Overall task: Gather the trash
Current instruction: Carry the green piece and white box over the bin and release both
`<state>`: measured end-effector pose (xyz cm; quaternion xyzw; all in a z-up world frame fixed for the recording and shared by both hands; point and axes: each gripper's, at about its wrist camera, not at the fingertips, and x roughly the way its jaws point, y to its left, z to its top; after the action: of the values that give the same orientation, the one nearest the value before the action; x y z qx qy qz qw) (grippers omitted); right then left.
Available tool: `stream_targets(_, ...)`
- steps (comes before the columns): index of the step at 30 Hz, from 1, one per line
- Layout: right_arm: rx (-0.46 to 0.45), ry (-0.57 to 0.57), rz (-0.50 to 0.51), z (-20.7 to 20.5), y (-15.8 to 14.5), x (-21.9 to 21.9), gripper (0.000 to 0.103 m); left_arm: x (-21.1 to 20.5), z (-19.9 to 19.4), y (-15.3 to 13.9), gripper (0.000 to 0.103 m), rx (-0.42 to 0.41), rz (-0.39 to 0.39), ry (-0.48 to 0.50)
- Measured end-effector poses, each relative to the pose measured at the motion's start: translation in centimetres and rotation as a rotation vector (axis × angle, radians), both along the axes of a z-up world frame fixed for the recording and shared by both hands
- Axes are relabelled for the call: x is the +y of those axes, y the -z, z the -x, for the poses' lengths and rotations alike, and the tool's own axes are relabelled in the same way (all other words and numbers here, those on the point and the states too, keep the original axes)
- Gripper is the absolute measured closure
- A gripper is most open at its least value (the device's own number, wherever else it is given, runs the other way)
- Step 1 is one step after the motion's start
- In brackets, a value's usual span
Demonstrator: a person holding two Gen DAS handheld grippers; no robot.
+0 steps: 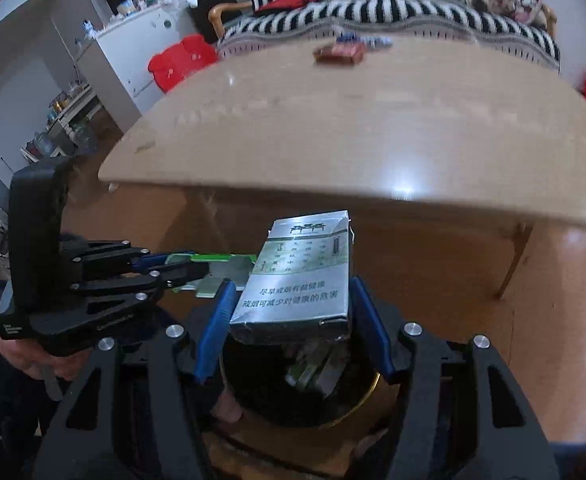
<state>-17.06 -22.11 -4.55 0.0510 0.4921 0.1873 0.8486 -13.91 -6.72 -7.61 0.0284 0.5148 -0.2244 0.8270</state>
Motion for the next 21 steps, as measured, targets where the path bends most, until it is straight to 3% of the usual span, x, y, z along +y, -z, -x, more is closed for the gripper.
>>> stream_targets(6, 0.161, 0.027, 0.021, 1.0, 4.1, -0.4, 0.044, -0.7, 1.2, 4.1, 0.09, 0.174, -0.003, 0.017)
stream_targets(13, 0.202, 0.015, 0.009, 1.0, 5.0, 0.1, 0.046, -1.2, 0.9, 5.3, 0.09, 0.215, -0.013, 0.026)
stream_targets(14, 0.204, 0.012, 0.007, 1.1, 5.1, 0.2, 0.05, -1.1, 0.8, 5.3, 0.09, 0.215, -0.013, 0.025)
stream_targets(15, 0.217, 0.005, 0.003, 0.6, 5.3, 0.3, 0.08, -1.1, 0.9, 5.3, 0.09, 0.216, -0.014, 0.025)
stream_targets(21, 0.249, 0.015, -0.011, -0.2, 5.9, 0.4, 0.081, -1.2, 0.8, 5.7, 0.09, 0.225, -0.02, 0.022)
